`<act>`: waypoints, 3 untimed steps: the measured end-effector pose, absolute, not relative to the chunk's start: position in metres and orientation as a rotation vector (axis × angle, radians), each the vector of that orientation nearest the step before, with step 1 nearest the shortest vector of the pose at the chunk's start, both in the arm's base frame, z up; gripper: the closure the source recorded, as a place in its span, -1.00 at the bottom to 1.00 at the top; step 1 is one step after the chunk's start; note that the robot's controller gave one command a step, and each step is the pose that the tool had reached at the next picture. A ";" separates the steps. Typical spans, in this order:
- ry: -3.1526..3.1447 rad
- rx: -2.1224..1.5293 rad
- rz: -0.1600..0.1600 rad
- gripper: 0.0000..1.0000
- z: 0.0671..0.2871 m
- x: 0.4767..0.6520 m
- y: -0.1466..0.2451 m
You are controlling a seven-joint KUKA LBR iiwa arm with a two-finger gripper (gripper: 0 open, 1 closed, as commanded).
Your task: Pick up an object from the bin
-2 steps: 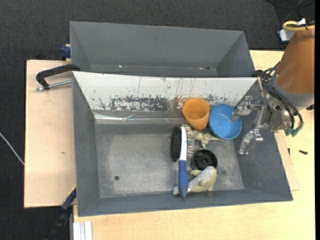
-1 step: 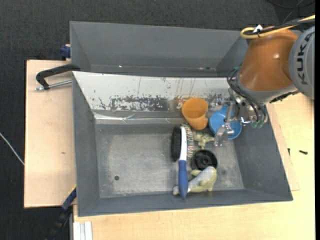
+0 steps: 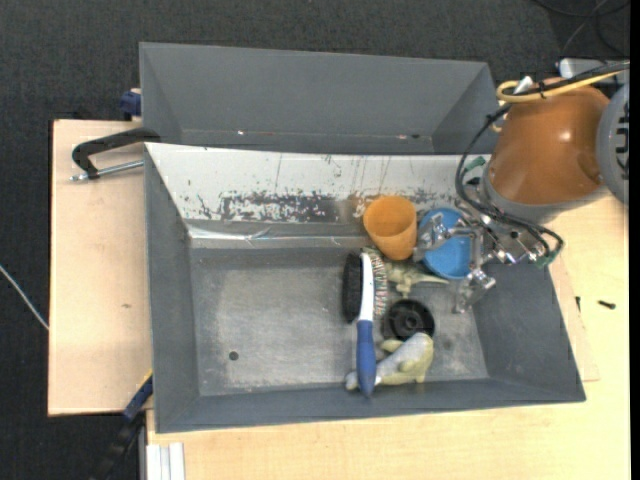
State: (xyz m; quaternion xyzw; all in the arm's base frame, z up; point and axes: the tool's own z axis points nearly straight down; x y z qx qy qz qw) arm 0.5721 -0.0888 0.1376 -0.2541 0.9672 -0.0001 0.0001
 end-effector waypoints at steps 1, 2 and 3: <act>2.942 -1.065 -0.008 -1.00 0.091 0.565 -0.055; 2.697 -1.601 -0.002 -1.00 0.104 0.598 -0.035; 2.244 -2.180 -0.012 -1.00 0.081 0.603 -0.021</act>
Offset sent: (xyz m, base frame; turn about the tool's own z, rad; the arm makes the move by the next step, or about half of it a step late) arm -0.0150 0.0424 -0.0671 -0.2002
